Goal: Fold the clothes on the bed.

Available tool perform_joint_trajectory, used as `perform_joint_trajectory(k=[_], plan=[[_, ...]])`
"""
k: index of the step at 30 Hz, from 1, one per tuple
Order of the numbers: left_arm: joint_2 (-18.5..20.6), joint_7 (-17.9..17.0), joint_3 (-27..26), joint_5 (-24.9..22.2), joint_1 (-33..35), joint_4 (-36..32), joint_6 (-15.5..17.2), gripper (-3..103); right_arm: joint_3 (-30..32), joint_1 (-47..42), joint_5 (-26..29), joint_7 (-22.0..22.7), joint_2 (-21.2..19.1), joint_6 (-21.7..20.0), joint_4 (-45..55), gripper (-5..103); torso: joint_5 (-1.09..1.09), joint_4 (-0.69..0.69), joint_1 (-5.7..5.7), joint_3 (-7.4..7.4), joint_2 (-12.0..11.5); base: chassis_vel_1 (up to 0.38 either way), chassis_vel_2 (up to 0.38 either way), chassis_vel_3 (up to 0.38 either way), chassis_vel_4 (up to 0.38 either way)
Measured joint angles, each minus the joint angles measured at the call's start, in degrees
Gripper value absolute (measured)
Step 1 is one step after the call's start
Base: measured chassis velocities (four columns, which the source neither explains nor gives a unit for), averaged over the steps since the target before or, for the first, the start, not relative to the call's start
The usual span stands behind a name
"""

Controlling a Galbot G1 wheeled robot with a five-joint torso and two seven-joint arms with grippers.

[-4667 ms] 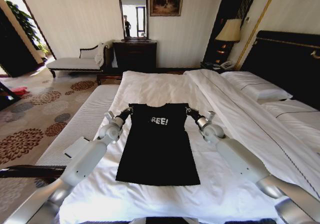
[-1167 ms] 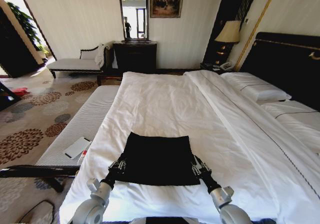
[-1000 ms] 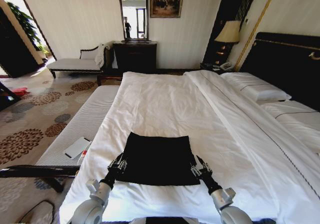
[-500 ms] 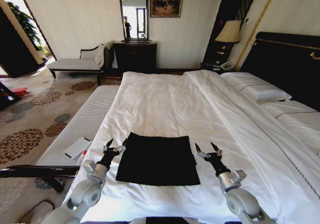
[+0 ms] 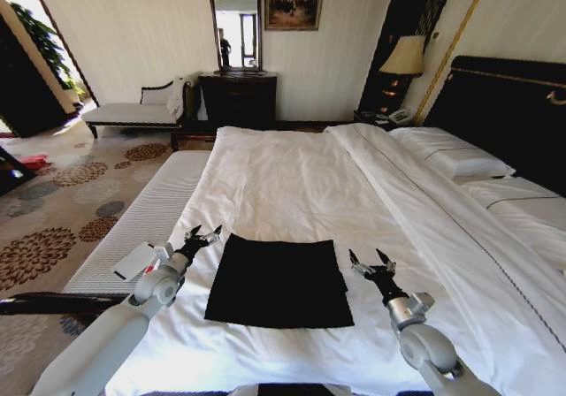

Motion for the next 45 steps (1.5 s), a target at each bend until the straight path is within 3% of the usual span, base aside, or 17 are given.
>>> perform_joint_trajectory(k=[3, 11, 18, 22, 24, 31, 33, 36, 45], plan=[[-0.47, 0.56, 2.01, -0.03, -1.27, 1.47, 0.02, 90, -0.05, 0.16, 0.06, 0.12, 0.01, -0.12, -0.18, 100, -0.01, -0.01, 0.0, 0.0, 0.0, 0.0, 0.0, 0.0, 0.0], [-3.75, 1.97, 8.37, 0.55, -5.35, 4.54, -0.12, 70, -0.07, 0.79, 0.33, 0.46, -0.05, -0.51, -0.79, 100, 0.01, -0.02, 0.0, -0.01, 0.0, 0.0, 0.0, 0.0, 0.0], [-4.29, 1.97, 9.01, 0.79, -5.08, 4.75, -0.04, 63, -0.03, 0.73, 0.37, 0.49, -0.3, -0.52, -0.97, 100, 0.01, -0.02, -0.01, -0.01, 0.0, 0.0, 0.0, 0.0, 0.0], [-3.44, 1.93, 8.66, 1.02, -3.24, 3.41, -0.03, 49, -0.13, 0.85, 0.37, 0.49, -0.43, -0.52, -1.11, 100, 0.01, -0.01, -0.01, -0.01, 0.0, 0.0, 0.0, 0.0, 0.0], [-3.39, 1.93, 8.55, 1.08, -3.01, 3.32, -0.05, 49, -0.14, 0.89, 0.41, 0.49, -0.49, -0.52, -1.11, 100, 0.01, -0.01, -0.01, -0.01, 0.0, 0.0, 0.0, 0.0, 0.0], [-3.79, 1.91, 8.17, 1.44, -2.79, 3.37, -0.94, 18, 0.1, 0.76, 0.93, 0.57, -1.09, -0.58, -0.77, 100, -0.01, -0.02, -0.01, -0.01, 0.0, 0.0, 0.0, 0.0, 0.0], [-3.87, 1.91, 8.15, 1.47, -2.84, 3.38, -1.07, 18, 0.17, 0.65, 0.93, 0.57, -1.09, -0.58, -0.72, 100, 0.0, -0.03, -0.01, -0.01, 0.0, 0.0, 0.0, 0.0, 0.0], [-3.93, 1.62, 7.91, 1.44, -2.72, 3.38, -1.32, 3, 0.2, 0.55, 0.93, 0.57, -1.09, -0.58, -0.71, 100, 0.0, -0.02, -0.01, -0.01, 0.0, 0.0, 0.0, 0.0, 0.0], [-3.65, 1.47, 5.88, 1.34, -0.71, 3.24, -1.42, 0, 0.2, 0.78, 1.23, 0.6, -1.22, -0.68, -0.7, 100, 0.0, -0.01, -0.01, -0.01, 0.0, 0.0, 0.0, 0.0, 0.0]])
